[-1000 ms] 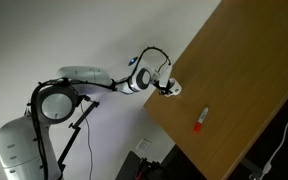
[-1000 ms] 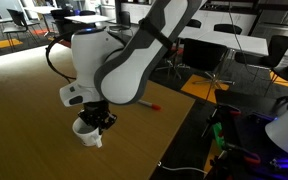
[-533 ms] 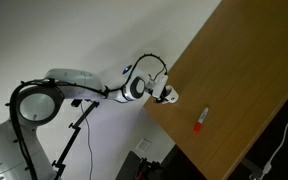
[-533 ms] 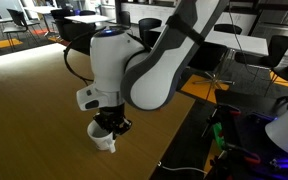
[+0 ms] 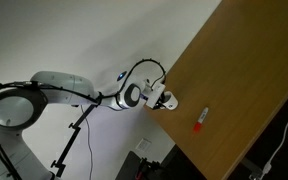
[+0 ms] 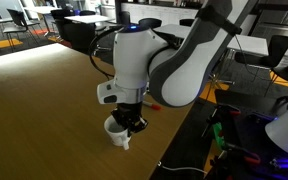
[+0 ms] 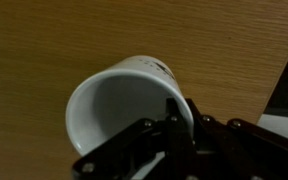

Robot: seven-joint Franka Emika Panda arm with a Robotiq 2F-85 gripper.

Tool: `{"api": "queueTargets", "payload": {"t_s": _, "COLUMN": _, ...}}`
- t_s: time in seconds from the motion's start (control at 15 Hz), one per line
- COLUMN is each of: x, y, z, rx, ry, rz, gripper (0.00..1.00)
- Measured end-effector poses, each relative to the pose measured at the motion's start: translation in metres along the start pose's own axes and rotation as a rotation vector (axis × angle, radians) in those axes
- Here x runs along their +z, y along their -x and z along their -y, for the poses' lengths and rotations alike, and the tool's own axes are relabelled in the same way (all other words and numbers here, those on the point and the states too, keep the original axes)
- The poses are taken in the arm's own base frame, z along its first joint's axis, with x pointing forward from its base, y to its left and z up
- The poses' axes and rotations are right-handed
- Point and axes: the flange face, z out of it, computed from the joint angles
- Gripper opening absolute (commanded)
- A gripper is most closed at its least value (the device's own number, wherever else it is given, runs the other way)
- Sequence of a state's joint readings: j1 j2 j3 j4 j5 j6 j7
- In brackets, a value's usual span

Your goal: Move the mug to the left

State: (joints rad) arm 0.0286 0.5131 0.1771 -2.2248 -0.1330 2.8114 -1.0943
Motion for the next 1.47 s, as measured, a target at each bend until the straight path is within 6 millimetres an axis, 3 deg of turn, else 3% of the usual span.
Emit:
{"api": "queueTargets", "payload": {"t_s": 0.47, "x": -0.015, "y": 0.011, "z": 0.013, "rx": 0.088, "ry": 0.038, "rz": 0.036, "gripper": 0.03}}
{"api": "queueTargets", "payload": {"t_s": 1.13, "x": -0.015, "y": 0.010, "z": 0.014, "rx": 0.094, "ry": 0.112, "rz": 0.064, "gripper": 0.03}}
{"api": "queueTargets", "payload": {"t_s": 1.47, "x": -0.006, "y": 0.006, "z": 0.017, "rx": 0.090, "ry": 0.117, "rz": 0.037, "gripper": 0.03}}
